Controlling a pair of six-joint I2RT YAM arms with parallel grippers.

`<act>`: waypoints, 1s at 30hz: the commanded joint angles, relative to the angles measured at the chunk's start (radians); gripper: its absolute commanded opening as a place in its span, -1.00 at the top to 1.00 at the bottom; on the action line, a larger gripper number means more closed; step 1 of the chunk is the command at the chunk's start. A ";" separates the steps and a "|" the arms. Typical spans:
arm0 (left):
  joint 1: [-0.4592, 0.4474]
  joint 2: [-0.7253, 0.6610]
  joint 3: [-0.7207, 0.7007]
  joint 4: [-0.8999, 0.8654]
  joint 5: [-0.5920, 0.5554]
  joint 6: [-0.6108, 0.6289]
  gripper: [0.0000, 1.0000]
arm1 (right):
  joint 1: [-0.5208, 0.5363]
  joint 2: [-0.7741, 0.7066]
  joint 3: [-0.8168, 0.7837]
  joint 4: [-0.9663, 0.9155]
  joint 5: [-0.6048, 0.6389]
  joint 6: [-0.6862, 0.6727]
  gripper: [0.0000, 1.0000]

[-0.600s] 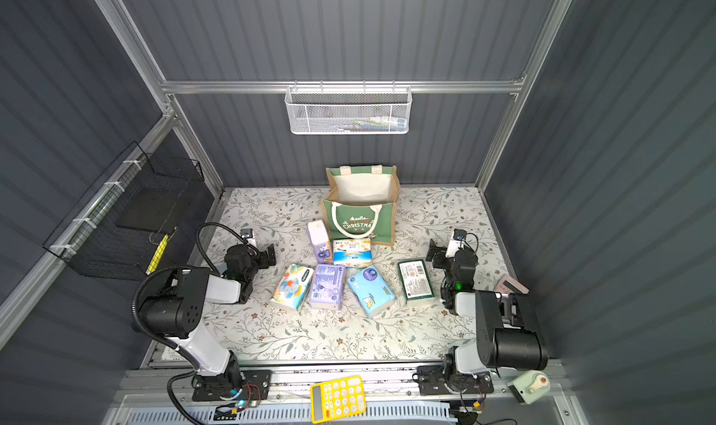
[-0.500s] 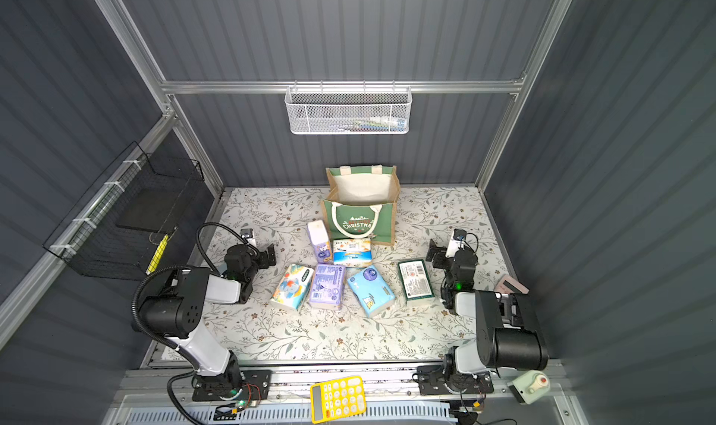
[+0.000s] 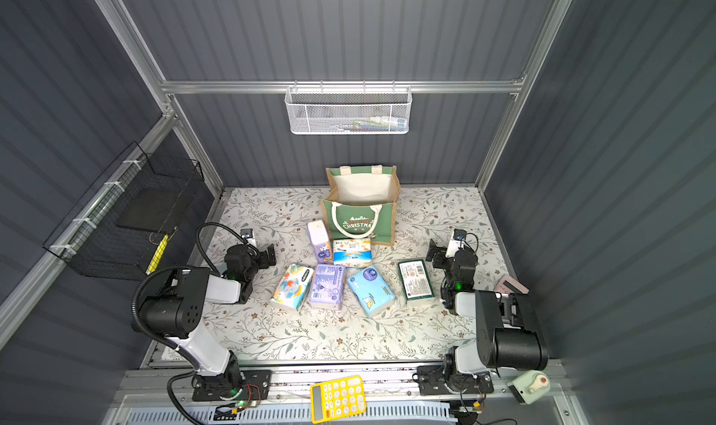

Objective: Put tissues into the canvas bag
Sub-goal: Pick up the pack of facial tissues from the center of the board.

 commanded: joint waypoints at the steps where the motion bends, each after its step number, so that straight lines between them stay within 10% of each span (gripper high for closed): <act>1: 0.003 0.003 -0.007 0.002 0.012 0.020 -0.99 | 0.004 0.002 0.014 0.000 -0.009 -0.008 -0.98; 6: 0.003 -0.017 0.002 -0.017 0.002 0.012 -0.99 | 0.003 -0.010 0.009 0.003 -0.003 0.003 -0.98; 11: 0.004 -0.180 0.199 -0.493 -0.077 -0.044 -0.99 | -0.007 -0.223 0.081 -0.347 0.096 0.088 -0.98; 23: 0.004 -0.354 0.323 -0.700 -0.081 -0.272 -0.99 | 0.001 -0.514 0.405 -0.839 -0.153 0.343 -0.98; 30: 0.004 -0.386 0.330 -0.783 -0.113 -0.309 -0.99 | 0.190 -0.500 0.577 -0.969 -0.061 0.330 -0.96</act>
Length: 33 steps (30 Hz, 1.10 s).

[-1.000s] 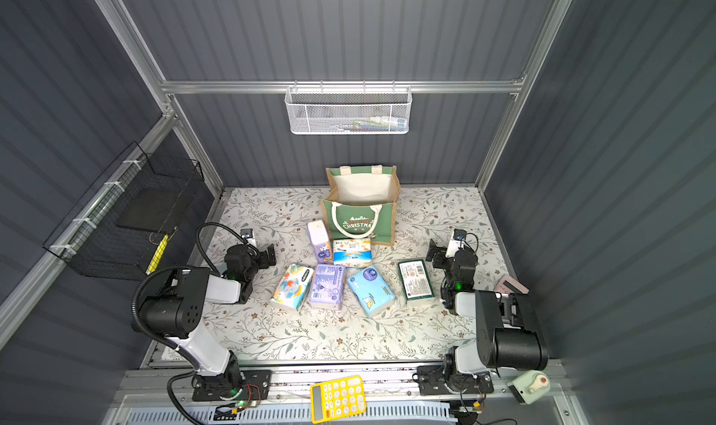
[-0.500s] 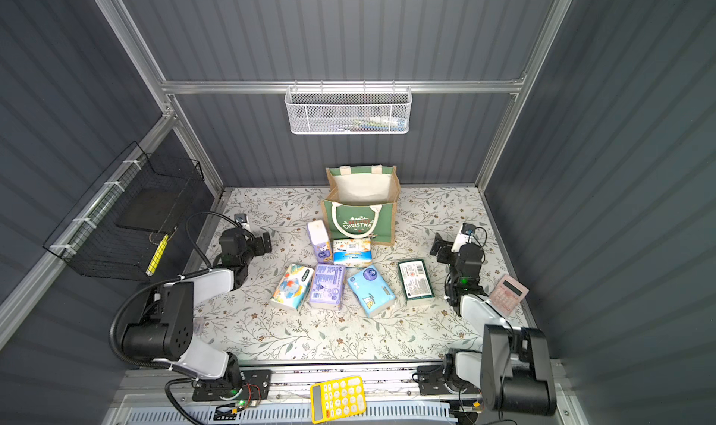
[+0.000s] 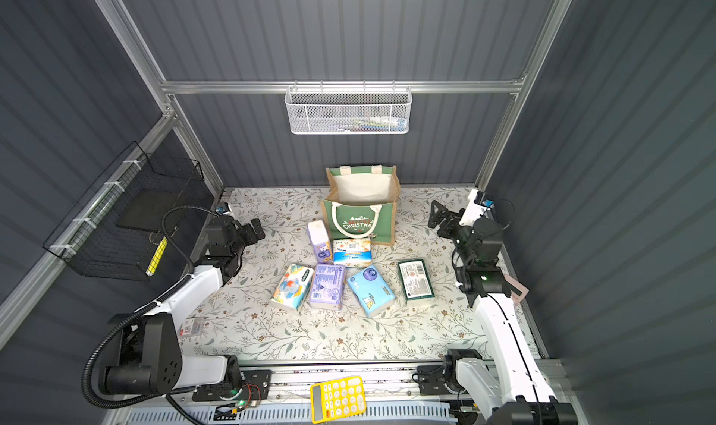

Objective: Put tissues into the canvas bag
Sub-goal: Pick up the pack of facial tissues from the center of the board.

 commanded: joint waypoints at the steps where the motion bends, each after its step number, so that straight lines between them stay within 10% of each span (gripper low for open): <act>1: 0.004 -0.024 0.024 -0.081 -0.035 -0.045 -0.99 | 0.114 0.030 0.101 -0.124 0.056 -0.002 -0.95; 16: 0.004 -0.031 -0.024 -0.133 -0.139 -0.121 -0.99 | 0.685 0.455 0.518 -0.313 0.431 -0.090 -0.86; 33: 0.005 -0.064 -0.045 -0.160 -0.193 -0.114 -1.00 | 0.890 0.876 0.852 -0.578 0.386 -0.040 -0.79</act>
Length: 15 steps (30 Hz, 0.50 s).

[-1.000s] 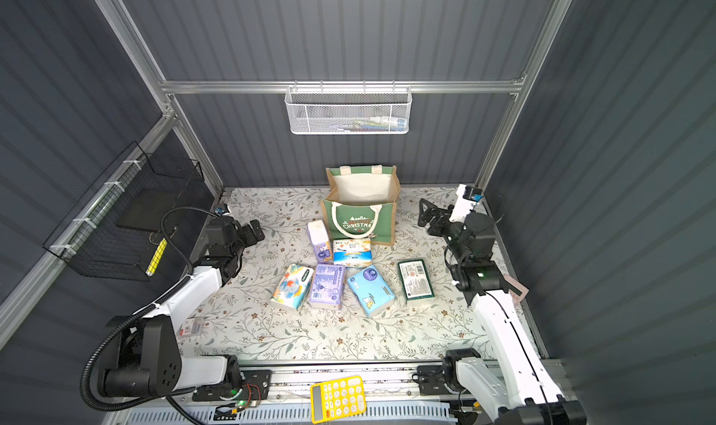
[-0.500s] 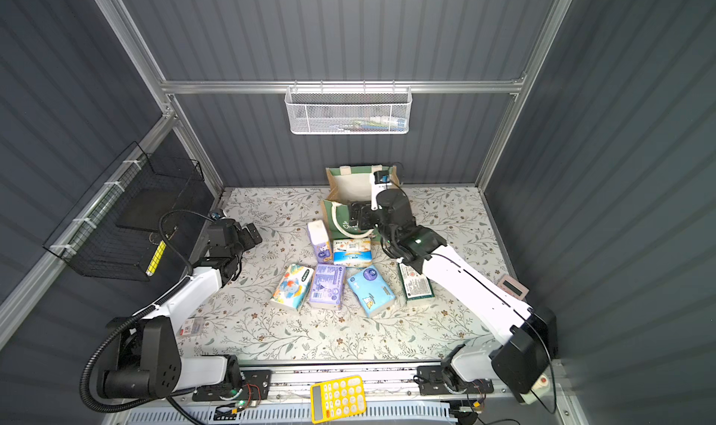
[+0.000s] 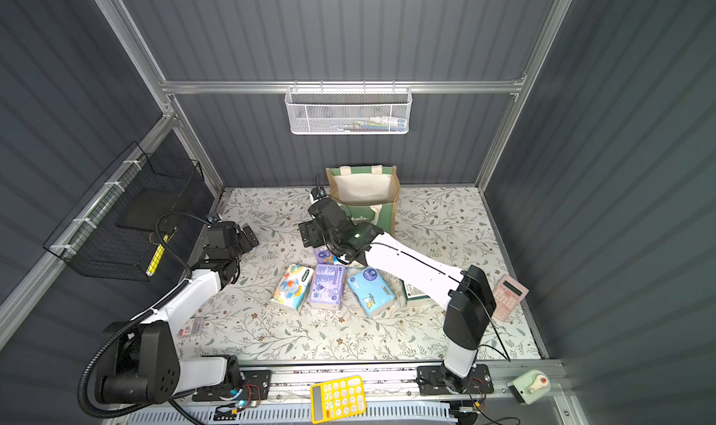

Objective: Put tissues into the canvas bag
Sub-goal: Pick up the pack of facial tissues from the center of the board.

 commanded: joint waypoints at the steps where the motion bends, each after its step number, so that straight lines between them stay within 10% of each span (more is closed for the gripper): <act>1: 0.005 -0.024 -0.021 -0.021 -0.013 -0.004 -0.99 | 0.000 0.066 0.046 -0.101 -0.014 0.018 -0.79; 15: 0.004 -0.039 -0.047 -0.008 0.054 -0.008 -1.00 | 0.000 0.174 -0.029 -0.021 -0.026 0.077 -0.82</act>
